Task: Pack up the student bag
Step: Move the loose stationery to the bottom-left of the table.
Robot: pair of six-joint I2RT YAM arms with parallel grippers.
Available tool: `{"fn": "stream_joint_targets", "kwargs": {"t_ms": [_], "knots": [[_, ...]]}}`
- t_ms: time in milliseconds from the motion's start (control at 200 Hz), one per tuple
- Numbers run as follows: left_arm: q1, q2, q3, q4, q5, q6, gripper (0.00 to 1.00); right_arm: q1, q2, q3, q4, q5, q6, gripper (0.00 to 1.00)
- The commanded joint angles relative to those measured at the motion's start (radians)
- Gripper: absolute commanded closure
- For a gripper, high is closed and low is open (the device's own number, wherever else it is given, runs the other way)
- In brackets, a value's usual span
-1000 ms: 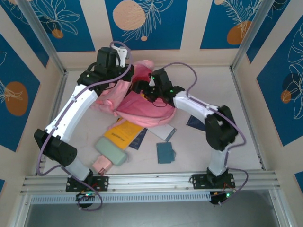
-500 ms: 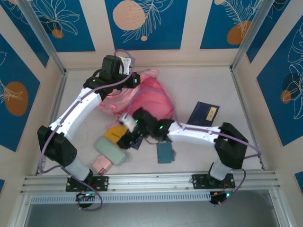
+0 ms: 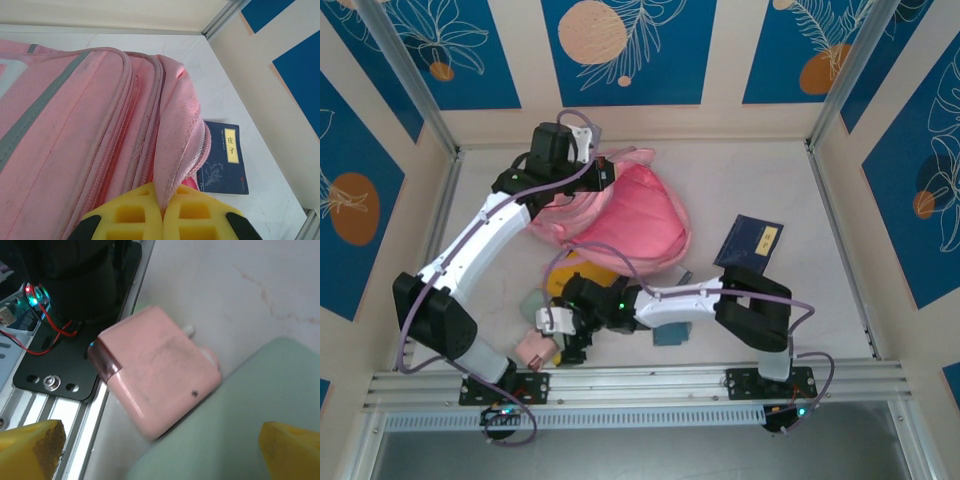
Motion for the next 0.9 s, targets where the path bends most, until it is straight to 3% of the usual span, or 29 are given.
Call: {"fn": "stream_joint_targets", "kwargs": {"t_ms": [0,220,450,610,895], "knots": [[0.033,-0.057,-0.009,0.057,-0.013,-0.014,1.00,-0.027,0.075,0.122,-0.087,-0.198,-0.139,0.01],[0.064,-0.060,-0.012,0.071,0.019,-0.048,1.00,-0.030,0.192,0.282,-0.259,-0.283,-0.202,0.01],[0.139,-0.038,-0.040,0.144,0.132,-0.156,1.00,-0.021,0.258,0.329,-0.278,-0.286,-0.225,0.01],[0.145,-0.033,-0.045,0.152,0.132,-0.156,1.00,-0.021,0.288,0.336,-0.232,-0.263,-0.219,0.00],[0.145,-0.026,-0.049,0.164,0.150,-0.160,1.00,-0.006,0.312,0.342,-0.212,-0.264,-0.195,0.11]]}}
